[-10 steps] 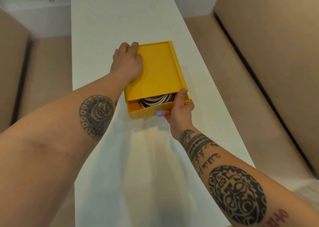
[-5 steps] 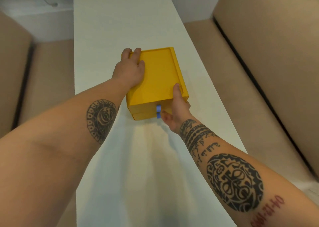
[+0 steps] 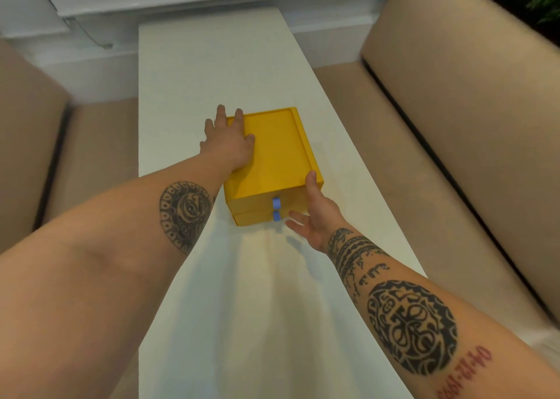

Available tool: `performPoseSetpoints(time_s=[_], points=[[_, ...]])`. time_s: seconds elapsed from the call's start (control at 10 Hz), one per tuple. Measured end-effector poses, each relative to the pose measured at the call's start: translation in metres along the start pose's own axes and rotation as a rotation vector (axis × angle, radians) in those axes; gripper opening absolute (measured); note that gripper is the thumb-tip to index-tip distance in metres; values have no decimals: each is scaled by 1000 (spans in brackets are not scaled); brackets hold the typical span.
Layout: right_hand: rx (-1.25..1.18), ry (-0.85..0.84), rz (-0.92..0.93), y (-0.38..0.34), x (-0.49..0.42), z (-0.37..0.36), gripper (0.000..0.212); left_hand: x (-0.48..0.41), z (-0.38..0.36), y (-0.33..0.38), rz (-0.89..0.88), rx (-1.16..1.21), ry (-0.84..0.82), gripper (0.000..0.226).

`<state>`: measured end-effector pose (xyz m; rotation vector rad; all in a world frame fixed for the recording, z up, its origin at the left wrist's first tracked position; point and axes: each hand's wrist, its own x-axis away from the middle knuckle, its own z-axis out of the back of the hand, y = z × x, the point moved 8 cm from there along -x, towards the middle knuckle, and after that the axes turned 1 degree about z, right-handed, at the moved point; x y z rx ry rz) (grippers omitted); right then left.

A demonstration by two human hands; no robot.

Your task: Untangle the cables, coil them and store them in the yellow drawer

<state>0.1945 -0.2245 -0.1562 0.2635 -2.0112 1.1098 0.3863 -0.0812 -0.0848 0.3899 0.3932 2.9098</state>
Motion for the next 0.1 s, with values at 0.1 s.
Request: performPoseSetpoints(time_s=[0.1], points=[[-8, 40, 6, 13, 25, 28, 99, 11, 5, 13, -38, -35, -13, 69]])
